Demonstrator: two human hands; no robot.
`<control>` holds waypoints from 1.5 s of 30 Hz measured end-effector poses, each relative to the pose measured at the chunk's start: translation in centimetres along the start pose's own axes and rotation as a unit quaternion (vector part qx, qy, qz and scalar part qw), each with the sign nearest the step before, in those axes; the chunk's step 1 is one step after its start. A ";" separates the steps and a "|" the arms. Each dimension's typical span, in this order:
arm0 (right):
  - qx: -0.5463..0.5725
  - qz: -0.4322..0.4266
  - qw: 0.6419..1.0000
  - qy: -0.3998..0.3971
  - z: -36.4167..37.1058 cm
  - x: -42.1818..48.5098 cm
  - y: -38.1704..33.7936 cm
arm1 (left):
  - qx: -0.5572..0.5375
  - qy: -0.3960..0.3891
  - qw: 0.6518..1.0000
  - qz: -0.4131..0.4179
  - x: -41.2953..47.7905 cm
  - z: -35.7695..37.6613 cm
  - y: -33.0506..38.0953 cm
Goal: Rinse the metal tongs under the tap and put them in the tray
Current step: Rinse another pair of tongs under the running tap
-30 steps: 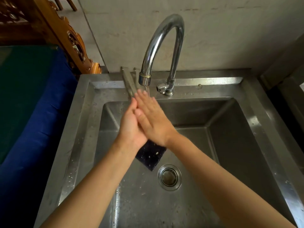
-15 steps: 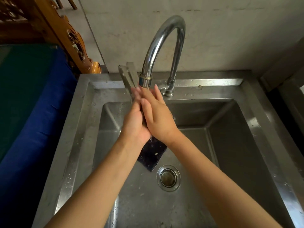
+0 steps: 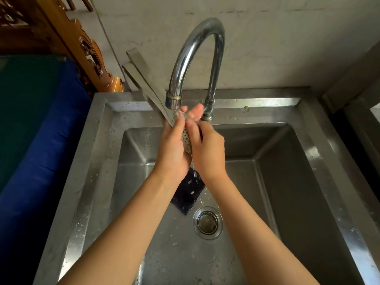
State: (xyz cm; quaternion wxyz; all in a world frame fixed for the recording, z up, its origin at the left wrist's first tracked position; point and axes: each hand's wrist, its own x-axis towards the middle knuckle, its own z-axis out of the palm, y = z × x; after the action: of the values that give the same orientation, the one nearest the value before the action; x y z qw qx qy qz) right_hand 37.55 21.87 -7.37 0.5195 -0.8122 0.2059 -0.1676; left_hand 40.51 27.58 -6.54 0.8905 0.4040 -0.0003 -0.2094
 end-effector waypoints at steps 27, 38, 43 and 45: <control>0.192 0.125 0.955 -0.189 0.1 -1.6 7.9 | 0.048 0.090 0.994 -0.049 2.6 1.1 7.5; 0.272 0.267 0.880 -0.283 1.1 1.5 5.7 | 0.301 0.016 0.953 0.030 -1.4 -2.6 2.5; 0.282 0.361 0.785 -0.417 1.5 2.2 4.3 | 0.461 -0.076 0.884 0.025 -4.3 -4.6 -0.4; 0.333 0.374 0.758 -0.419 1.5 2.5 4.1 | 0.522 -0.162 0.836 0.050 -5.2 -5.6 -1.4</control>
State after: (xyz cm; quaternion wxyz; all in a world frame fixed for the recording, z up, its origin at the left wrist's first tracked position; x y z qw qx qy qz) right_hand 39.79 20.25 -11.61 0.8129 -0.4358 0.1860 0.3386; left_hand 36.15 32.70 -10.43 0.5445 0.7683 -0.2739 -0.1955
